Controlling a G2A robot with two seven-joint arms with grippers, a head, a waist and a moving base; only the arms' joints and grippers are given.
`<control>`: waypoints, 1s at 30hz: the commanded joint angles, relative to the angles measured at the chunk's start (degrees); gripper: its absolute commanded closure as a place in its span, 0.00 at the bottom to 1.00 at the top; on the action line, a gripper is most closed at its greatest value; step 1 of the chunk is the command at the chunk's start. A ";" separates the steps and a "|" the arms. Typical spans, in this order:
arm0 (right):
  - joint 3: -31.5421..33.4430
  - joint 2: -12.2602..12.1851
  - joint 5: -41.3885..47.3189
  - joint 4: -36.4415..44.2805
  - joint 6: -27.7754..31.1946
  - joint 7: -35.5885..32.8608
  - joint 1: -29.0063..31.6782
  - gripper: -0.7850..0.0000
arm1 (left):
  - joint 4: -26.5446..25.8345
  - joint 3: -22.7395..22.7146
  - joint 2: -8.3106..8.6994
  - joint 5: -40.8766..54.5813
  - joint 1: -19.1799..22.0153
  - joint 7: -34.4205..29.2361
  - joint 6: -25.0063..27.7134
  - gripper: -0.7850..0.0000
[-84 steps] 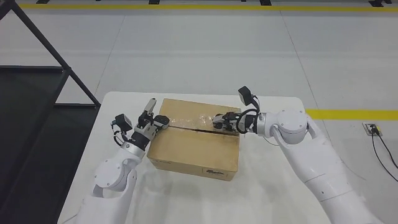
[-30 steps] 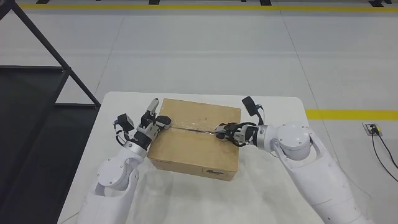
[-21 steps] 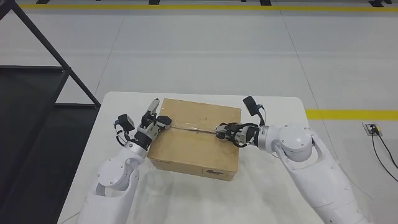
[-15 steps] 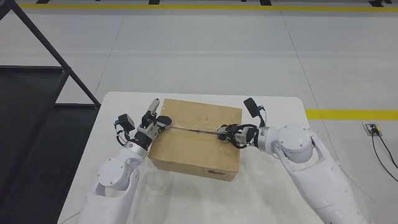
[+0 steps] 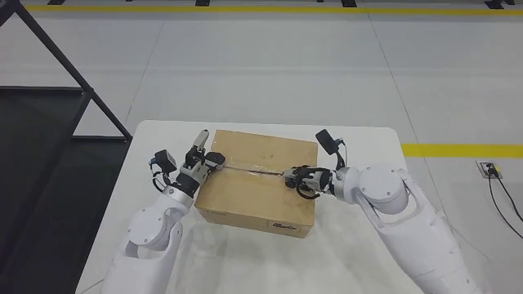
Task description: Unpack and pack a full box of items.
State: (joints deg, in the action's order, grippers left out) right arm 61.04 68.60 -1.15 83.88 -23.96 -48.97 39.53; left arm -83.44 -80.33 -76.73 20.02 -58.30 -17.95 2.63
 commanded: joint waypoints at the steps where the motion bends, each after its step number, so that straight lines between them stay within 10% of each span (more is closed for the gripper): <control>1: 0.08 -0.04 -0.16 0.27 -0.03 0.22 0.11 0.79 | -0.03 -0.01 0.01 -0.02 -0.03 -0.04 0.11 0.00; 19: 4.68 -0.83 0.89 4.67 0.86 3.81 2.86 0.58 | -0.09 0.15 0.06 0.13 0.00 0.24 0.15 0.00; 22: 6.64 -0.97 2.82 6.95 2.99 5.36 3.96 0.65 | -0.06 0.18 0.07 0.14 0.04 0.27 0.15 0.00; 25: 6.68 -0.80 5.73 8.00 6.51 4.60 3.95 0.99 | -0.02 0.22 0.07 0.15 0.09 0.28 0.15 0.00; 30: 0.41 0.49 6.97 0.56 7.02 0.03 -2.04 1.00 | 0.02 0.42 0.06 0.21 0.19 0.24 0.13 0.00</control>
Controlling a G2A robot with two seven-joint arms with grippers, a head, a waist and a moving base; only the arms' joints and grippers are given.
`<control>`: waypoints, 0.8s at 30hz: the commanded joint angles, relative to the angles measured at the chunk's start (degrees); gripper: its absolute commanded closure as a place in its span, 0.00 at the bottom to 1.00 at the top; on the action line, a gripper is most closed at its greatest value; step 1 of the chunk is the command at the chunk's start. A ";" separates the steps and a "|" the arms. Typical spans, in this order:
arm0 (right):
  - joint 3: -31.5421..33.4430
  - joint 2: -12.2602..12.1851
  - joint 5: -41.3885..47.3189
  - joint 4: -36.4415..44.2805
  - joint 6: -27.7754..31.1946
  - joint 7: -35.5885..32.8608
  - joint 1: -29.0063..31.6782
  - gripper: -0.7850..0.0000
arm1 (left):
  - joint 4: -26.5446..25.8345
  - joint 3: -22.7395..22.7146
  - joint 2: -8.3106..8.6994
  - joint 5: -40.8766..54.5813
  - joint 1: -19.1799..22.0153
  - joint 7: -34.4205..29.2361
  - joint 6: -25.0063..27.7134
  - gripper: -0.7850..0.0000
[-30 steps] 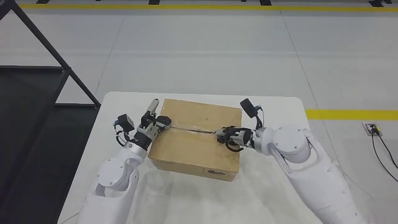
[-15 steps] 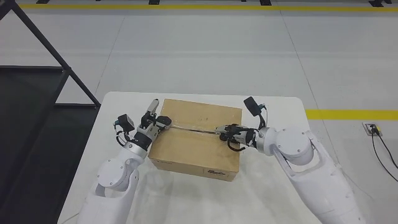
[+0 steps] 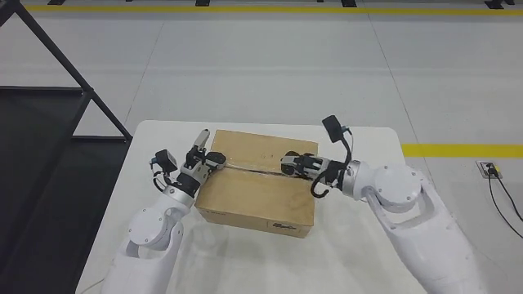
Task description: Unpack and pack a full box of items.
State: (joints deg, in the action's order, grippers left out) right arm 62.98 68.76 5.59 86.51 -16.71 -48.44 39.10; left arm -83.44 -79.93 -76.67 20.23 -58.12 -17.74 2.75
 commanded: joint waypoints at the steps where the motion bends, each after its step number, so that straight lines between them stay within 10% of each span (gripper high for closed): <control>1: -2.96 0.75 0.49 -3.99 -0.10 -0.66 -3.09 1.00 | 0.02 0.03 0.00 0.10 0.01 -0.03 0.03 0.00; 24: -12.34 4.41 0.53 -20.77 0.63 -2.05 -12.06 1.00 | 0.47 -0.27 0.09 0.72 0.12 -0.05 0.21 0.00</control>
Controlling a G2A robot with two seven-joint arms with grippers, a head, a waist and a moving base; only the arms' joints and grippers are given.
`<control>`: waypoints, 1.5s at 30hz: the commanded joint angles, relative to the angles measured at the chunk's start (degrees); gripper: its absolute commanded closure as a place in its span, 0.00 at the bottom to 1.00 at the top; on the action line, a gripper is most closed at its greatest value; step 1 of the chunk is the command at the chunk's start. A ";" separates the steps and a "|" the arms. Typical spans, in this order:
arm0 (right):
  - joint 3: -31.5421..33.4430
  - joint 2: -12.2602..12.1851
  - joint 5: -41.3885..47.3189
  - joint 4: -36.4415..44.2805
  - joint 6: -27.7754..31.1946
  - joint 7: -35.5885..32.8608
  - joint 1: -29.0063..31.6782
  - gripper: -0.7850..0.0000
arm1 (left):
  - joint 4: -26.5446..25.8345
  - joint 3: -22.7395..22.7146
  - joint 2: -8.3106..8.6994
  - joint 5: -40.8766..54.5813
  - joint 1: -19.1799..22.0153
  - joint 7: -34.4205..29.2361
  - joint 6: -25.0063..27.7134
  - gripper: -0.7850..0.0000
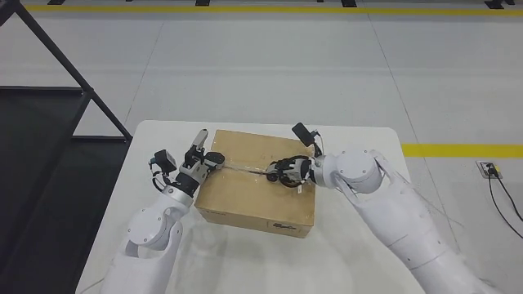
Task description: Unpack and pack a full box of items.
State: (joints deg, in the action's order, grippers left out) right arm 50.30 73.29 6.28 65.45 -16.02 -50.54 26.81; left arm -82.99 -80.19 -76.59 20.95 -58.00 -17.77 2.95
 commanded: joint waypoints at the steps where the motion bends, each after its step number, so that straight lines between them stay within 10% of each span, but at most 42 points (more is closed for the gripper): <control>1: 0.78 -0.27 -0.31 0.70 -0.15 0.11 0.53 1.00 | 0.01 -0.01 0.01 0.01 0.00 -0.02 0.02 0.00; 19: 1.70 -0.58 -0.84 3.85 -0.76 -1.51 2.28 1.00 | -3.28 -3.26 0.41 2.17 -2.35 1.03 0.87 0.00; 45: -10.66 8.34 5.67 -10.29 4.84 4.28 -8.49 1.00 | -12.25 -20.99 2.49 11.44 -18.36 -2.57 4.57 0.00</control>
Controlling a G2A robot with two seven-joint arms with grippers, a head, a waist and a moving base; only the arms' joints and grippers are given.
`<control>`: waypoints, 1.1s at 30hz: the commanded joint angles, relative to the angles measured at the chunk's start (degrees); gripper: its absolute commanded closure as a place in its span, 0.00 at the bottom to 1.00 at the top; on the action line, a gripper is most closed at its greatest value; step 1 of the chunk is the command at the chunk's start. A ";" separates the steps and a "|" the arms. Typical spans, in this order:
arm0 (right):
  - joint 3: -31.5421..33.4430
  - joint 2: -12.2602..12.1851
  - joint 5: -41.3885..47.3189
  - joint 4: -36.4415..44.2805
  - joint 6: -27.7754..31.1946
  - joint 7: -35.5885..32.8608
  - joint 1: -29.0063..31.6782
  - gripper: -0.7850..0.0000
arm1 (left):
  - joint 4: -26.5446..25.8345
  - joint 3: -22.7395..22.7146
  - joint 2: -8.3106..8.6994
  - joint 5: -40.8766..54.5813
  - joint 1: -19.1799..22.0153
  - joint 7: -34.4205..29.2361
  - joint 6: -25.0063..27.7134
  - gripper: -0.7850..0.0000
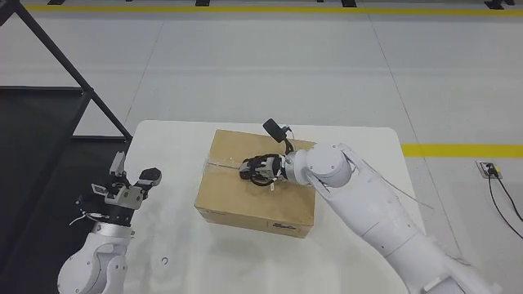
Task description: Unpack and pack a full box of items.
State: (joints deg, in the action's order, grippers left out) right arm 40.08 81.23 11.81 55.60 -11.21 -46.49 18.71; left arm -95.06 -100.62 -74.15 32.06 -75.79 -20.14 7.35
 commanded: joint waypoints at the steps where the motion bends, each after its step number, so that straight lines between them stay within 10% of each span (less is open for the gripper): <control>1: -0.86 0.82 0.33 -0.97 0.12 0.49 -0.79 1.00 | -0.33 -1.02 0.10 0.67 -1.03 -0.40 0.27 0.00; 33: -7.00 13.83 7.08 -22.52 6.57 1.83 -9.52 1.00 | 2.06 -7.62 1.29 6.64 -5.72 -6.41 0.98 0.00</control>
State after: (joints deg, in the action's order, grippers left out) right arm 32.93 94.99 18.98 33.66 -4.84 -44.48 9.29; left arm -93.04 -108.26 -72.90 38.73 -81.54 -26.37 8.44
